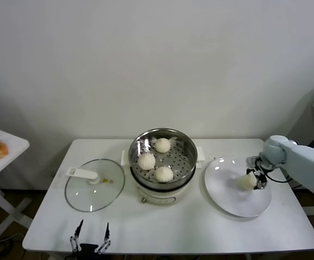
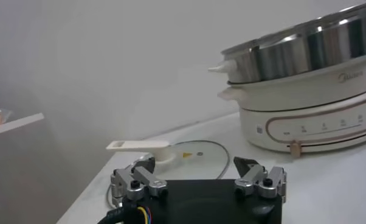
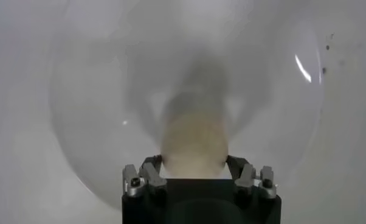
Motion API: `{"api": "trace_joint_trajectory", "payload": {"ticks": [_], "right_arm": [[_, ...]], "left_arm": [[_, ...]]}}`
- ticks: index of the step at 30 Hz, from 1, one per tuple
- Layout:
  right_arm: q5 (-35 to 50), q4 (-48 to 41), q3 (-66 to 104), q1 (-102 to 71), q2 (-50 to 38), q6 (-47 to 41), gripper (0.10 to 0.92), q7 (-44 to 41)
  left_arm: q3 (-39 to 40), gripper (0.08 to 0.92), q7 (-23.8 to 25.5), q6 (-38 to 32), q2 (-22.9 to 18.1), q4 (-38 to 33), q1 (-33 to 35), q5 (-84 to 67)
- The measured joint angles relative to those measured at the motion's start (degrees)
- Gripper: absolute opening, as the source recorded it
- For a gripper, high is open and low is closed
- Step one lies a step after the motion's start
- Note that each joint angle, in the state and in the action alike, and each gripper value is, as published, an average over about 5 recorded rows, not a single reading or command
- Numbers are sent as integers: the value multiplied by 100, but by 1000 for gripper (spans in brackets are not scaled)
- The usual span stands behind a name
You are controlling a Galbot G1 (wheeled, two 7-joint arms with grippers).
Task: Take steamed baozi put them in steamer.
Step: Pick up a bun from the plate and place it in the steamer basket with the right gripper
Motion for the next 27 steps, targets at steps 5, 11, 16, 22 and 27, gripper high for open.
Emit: {"api": "trace_joint_trajectory", "payload": {"ticks": [5,11,16,22,27], "right_arm": [[422,302,-356,417,-127,-92,712,-28],[989,716,-953,1172,-186,-180,704,-59],[1539,1015,-1495,1958,-153,-271,701,-91],[2308,1400,-2102,2930,2,-445,702,-144],[2949,1656,-2413,3645,290,-618,697,-160]], "left_arm": [[14,823,1,4,0,-37,9,11],[6,823,2,3,0,-58,26,14],[3,823,2,-2,0,-66,32,2],[6,823,6,16,0,-105,27,-30],[17,823,11,30,0,-138,24,-44]]}}
